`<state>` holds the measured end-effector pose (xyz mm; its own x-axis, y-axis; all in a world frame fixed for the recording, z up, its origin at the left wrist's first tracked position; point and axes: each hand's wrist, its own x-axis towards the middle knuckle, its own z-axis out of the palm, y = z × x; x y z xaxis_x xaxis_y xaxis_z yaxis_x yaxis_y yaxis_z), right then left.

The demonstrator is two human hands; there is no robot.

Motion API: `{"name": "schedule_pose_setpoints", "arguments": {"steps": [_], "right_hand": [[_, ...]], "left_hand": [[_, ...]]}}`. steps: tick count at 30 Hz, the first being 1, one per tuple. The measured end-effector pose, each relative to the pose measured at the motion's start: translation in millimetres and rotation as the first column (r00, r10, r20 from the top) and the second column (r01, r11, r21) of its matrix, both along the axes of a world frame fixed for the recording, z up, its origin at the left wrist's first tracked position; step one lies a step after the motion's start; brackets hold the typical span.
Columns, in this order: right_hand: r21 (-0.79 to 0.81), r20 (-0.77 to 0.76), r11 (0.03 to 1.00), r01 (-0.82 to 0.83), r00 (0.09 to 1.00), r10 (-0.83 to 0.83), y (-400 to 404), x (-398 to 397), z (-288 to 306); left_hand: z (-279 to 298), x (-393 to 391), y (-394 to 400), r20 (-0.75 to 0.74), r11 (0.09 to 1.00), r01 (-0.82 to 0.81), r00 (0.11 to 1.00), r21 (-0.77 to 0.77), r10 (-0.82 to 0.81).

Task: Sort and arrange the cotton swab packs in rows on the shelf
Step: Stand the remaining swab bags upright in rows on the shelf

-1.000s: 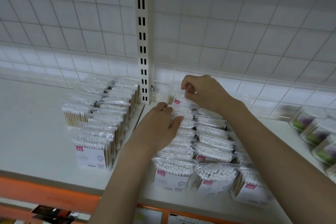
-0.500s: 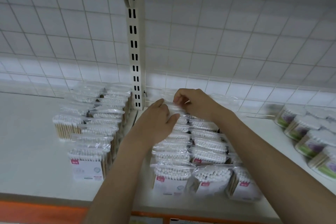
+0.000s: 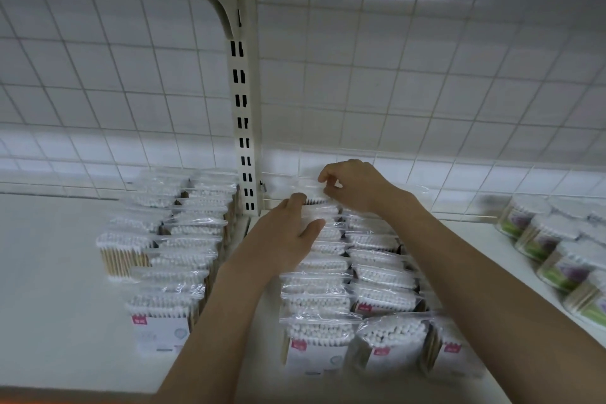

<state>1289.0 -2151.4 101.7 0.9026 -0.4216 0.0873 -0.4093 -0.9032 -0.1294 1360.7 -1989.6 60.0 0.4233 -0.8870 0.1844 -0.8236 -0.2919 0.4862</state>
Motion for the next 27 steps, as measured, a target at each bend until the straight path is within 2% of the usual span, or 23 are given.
{"name": "schedule_pose_setpoints", "arguments": {"steps": [4, 8, 13, 15, 18, 19, 24, 27], "right_hand": [[0.019, -0.029, 1.000, 0.013, 0.999, -0.013, 2, 5, -6], [-0.014, -0.021, 1.000, 0.027, 0.999, -0.027, 4, 6, -7], [-0.165, 0.053, 0.982, 0.087, 0.995, -0.080, 3, 9, -2], [-0.105, 0.098, 0.988, 0.109, 0.990, -0.099, 2, 7, 4], [0.104, 0.208, 0.990, 0.098, 0.971, -0.118, 3, 0, 15], [0.131, 0.252, 0.988, 0.086, 0.961, -0.117, 4, -3, 19], [0.193, 0.417, 0.980, 0.051, 0.900, -0.129, 9, -11, 29], [0.187, 0.465, 0.980, 0.071, 0.872, -0.152, 7, -12, 32]], "left_hand": [[-5, 3, -2, 0.072, 1.000, 0.010, 0.997, -0.001, -0.010], [-7, 4, -4, 0.083, 0.999, 0.020, 0.996, -0.027, -0.018], [-8, 3, -2, 0.074, 0.999, 0.029, 0.997, -0.039, -0.026], [-9, 2, -1, 0.067, 0.999, 0.034, 0.997, -0.041, -0.031], [-10, 1, 2, 0.062, 0.998, 0.040, 0.997, -0.043, -0.038], [-10, 1, 2, 0.063, 0.998, 0.043, 0.997, -0.044, -0.040], [-6, 1, 2, 0.060, 0.998, 0.053, 0.997, -0.034, -0.051], [-4, 2, -1, 0.052, 0.998, 0.055, 0.997, 0.005, -0.056]]}}
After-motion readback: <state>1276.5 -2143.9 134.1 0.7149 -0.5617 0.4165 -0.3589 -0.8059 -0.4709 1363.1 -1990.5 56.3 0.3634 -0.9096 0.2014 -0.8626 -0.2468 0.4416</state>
